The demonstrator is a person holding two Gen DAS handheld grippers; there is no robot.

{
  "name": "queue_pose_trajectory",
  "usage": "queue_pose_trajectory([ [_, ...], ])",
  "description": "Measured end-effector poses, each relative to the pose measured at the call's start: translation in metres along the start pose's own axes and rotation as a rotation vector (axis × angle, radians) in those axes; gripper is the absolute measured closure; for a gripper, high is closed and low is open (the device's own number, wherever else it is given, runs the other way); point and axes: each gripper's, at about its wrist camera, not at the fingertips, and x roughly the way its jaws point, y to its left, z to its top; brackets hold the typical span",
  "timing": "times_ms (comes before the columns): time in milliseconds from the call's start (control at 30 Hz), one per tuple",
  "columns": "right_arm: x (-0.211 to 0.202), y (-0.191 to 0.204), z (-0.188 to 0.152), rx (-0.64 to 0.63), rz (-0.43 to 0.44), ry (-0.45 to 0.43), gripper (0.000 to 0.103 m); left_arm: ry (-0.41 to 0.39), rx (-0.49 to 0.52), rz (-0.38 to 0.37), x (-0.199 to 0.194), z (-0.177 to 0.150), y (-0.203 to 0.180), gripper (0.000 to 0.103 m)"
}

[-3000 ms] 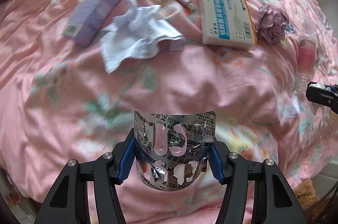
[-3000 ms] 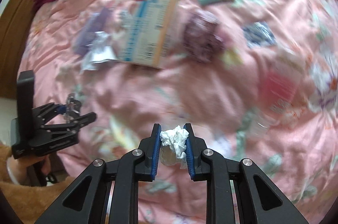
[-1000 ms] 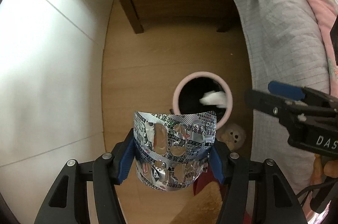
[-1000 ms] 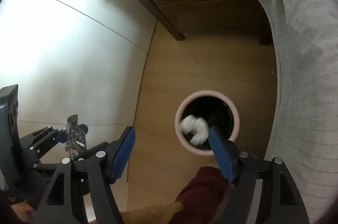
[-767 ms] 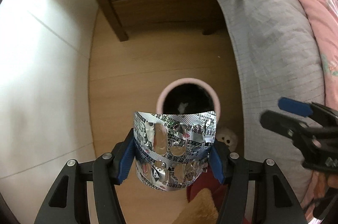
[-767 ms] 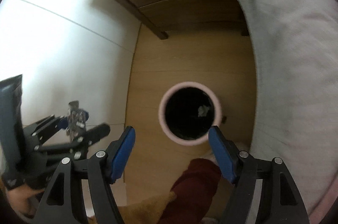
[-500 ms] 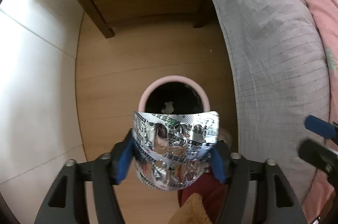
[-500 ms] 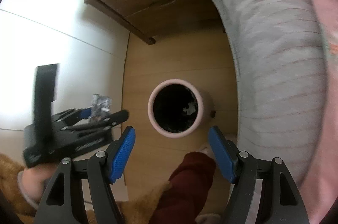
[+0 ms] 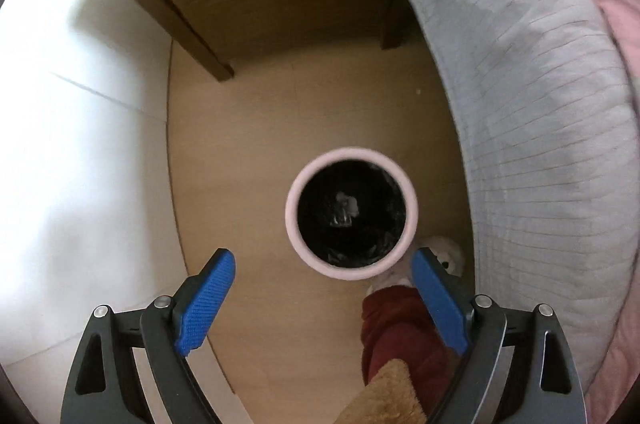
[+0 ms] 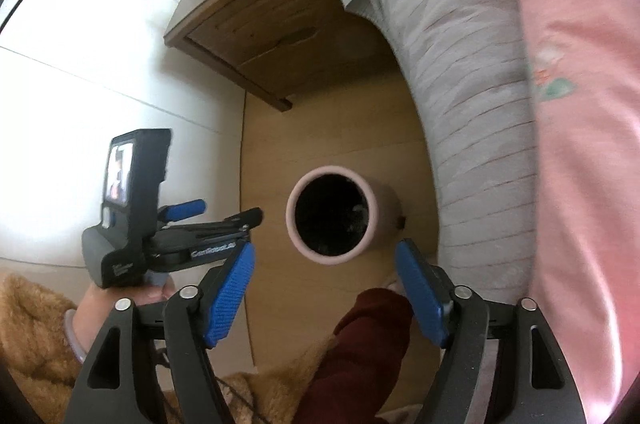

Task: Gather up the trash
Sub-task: 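Move both tools back over the bed toward the remaining trash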

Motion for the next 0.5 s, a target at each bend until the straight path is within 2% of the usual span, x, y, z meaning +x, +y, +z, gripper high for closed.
queue_pose_trajectory([
  [67,-0.014,-0.002,-0.003,0.015,0.002,-0.020,0.021,-0.033,0.026,-0.013,-0.021,-0.001,-0.010,0.009],
  [133,-0.035,-0.006,-0.008,0.041,0.011,-0.045,0.017,-0.079,0.064,-0.030,-0.046,-0.002,-0.026,0.002],
  [233,-0.074,-0.017,-0.021,0.091,-0.004,-0.102,0.013,-0.136,0.148,-0.057,-0.080,-0.004,-0.056,0.002],
  [333,-0.113,-0.034,-0.038,0.160,-0.026,-0.163,0.008,-0.187,0.259,-0.098,-0.118,-0.004,-0.098,0.000],
  [500,-0.188,-0.071,-0.089,0.329,-0.078,-0.296,0.007,-0.272,0.528,-0.208,-0.181,-0.016,-0.193,0.000],
])
